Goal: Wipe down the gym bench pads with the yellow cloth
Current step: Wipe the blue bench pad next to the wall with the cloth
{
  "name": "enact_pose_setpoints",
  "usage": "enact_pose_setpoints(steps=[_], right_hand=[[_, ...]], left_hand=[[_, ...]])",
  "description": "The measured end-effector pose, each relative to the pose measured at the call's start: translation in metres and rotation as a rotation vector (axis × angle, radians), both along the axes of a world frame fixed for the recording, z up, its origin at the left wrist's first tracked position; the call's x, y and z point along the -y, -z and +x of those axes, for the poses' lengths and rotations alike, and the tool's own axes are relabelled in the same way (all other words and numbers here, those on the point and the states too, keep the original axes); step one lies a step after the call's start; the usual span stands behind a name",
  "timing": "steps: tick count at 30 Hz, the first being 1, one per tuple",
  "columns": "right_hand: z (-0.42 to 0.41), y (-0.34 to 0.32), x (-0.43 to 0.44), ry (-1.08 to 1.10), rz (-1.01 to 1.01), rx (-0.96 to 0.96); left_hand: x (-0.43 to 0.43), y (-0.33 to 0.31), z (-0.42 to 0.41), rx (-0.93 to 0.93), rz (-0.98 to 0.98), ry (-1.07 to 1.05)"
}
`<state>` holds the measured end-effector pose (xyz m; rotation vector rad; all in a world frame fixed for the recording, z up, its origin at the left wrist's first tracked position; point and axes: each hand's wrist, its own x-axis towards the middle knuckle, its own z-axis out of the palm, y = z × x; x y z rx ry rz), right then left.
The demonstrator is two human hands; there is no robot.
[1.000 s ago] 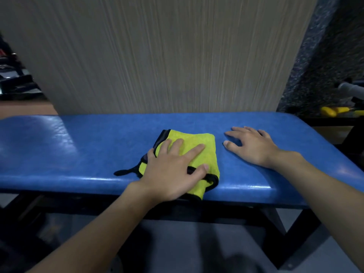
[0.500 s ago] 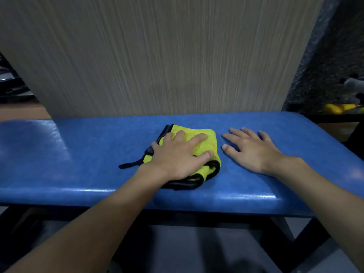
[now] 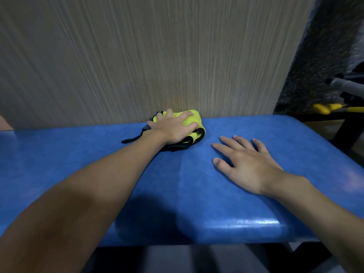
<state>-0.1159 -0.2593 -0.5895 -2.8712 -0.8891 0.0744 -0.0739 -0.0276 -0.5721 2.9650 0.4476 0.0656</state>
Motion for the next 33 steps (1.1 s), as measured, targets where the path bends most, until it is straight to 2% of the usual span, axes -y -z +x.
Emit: enact_pose_setpoints(steps=[10, 16, 22, 26, 33], right_hand=[[-0.009, -0.005, 0.001, 0.024, 0.080, 0.004], [-0.016, -0.014, -0.001, 0.097, -0.026, 0.092], [-0.021, -0.019, -0.021, 0.076, 0.214, 0.037], [-0.022, -0.006, -0.027, 0.037, 0.050, -0.011], [-0.024, -0.003, -0.028, 0.041, 0.010, 0.005]], left_hand=[[0.013, 0.006, -0.065, -0.002, 0.022, 0.089], [0.020, 0.008, -0.144, -0.009, 0.040, 0.145], [0.026, 0.013, -0.218, 0.066, 0.082, 0.149], [0.024, 0.011, -0.211, 0.041, 0.055, 0.123], [0.006, 0.008, -0.164, -0.005, 0.002, 0.107]])
